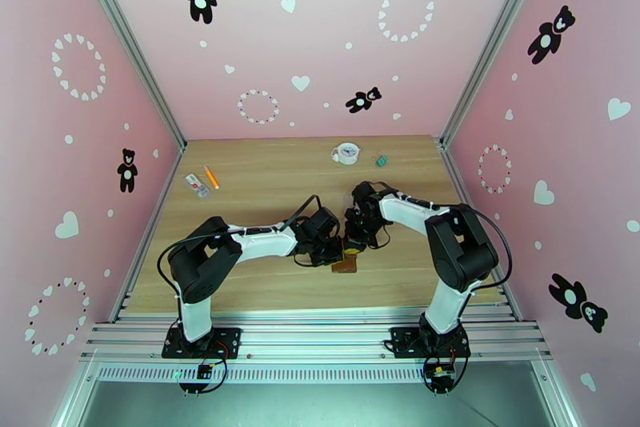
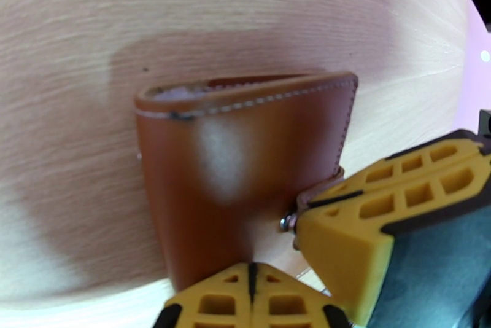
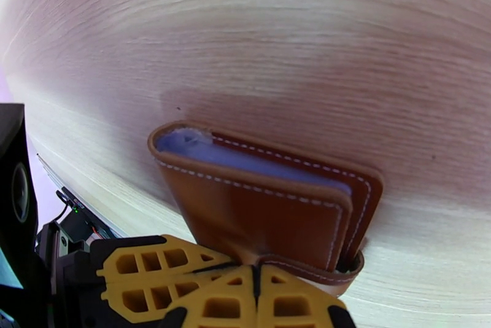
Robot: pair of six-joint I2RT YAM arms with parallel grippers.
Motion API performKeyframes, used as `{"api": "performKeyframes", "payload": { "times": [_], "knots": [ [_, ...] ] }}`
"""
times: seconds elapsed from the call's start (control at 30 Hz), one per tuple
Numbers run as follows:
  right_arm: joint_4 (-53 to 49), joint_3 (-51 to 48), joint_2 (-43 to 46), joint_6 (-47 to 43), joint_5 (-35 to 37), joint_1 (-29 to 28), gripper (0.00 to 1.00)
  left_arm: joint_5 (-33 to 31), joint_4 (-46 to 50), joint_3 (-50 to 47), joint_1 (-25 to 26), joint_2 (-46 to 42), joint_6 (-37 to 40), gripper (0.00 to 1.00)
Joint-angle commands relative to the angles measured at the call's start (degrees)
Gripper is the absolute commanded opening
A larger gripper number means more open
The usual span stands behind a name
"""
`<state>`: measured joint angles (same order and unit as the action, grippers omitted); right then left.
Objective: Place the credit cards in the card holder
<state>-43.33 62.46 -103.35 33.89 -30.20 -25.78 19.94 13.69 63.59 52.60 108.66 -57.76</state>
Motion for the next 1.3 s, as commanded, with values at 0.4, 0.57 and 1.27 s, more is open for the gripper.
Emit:
{"api": "performKeyframes", "payload": {
  "times": [0.4, 0.57, 1.27],
  "knots": [
    [-2.0, -0.3, -8.1, -1.3, 6.1, -0.7, 0.0, -0.4, 1.8, -1.2, 0.2, 1.3, 0.2, 0.03],
    [-2.1, -0.6, -9.7, -1.4, 7.8, -0.8, 0.0, -0.3, 2.3, -1.1, 0.2, 1.0, 0.6, 0.03],
    [-3.7, 1.5, -10.7, -0.1, 17.4, -1.5, 0.0, -0.4, 2.4, -2.1, 0.2, -0.1, 1.2, 0.03]
  ]
}}
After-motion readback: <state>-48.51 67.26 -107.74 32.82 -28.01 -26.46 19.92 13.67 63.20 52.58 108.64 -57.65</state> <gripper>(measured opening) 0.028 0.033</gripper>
